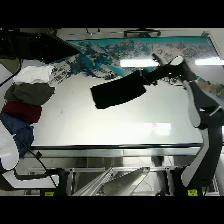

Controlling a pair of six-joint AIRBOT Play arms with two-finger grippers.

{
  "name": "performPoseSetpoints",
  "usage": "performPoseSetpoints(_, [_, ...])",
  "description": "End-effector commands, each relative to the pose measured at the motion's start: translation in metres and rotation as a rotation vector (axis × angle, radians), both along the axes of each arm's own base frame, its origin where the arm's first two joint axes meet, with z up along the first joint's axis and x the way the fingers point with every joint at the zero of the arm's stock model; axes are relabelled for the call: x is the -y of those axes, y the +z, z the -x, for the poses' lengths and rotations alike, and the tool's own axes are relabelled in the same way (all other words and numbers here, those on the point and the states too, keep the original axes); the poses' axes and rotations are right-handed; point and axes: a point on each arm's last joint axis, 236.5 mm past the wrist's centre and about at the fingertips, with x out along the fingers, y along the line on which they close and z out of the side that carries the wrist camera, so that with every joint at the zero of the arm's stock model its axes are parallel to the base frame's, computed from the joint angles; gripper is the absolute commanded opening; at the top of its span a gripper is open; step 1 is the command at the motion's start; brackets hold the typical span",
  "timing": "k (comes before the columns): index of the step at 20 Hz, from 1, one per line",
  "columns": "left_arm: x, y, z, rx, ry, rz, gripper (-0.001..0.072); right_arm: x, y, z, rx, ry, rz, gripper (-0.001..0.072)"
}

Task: Fold the shirts.

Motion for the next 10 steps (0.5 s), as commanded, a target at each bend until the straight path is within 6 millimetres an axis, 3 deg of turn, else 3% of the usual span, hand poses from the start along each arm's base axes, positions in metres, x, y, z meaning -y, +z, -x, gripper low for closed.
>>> performPoseSetpoints(1, [0.001,0.000,0.000,0.000,-0.002,0.000,0.0022,0.104,0.050,-0.015,0.047,-0.230,0.017,0.0016])
performPoseSetpoints(3, [0.002,0.000,0.002,0.001,-0.008,0.000,0.0022,0.174,0.065,-0.003,0.045,-0.379,0.022,0.0016])
performPoseSetpoints(5, [0.006,-0.001,0.004,0.000,-0.020,-0.001,0.0022,0.242,0.066,0.021,0.037,-0.558,0.033,0.0016])
performPoseSetpoints(7, [0.013,-0.001,0.010,0.000,-0.041,-0.001,0.0022,0.315,0.055,0.063,0.026,-0.809,0.047,0.0016])
performPoseSetpoints(10, [0.024,0.000,0.019,0.000,-0.078,-0.001,0.0022,0.394,0.020,0.152,-0.022,-1.162,0.073,0.0017])
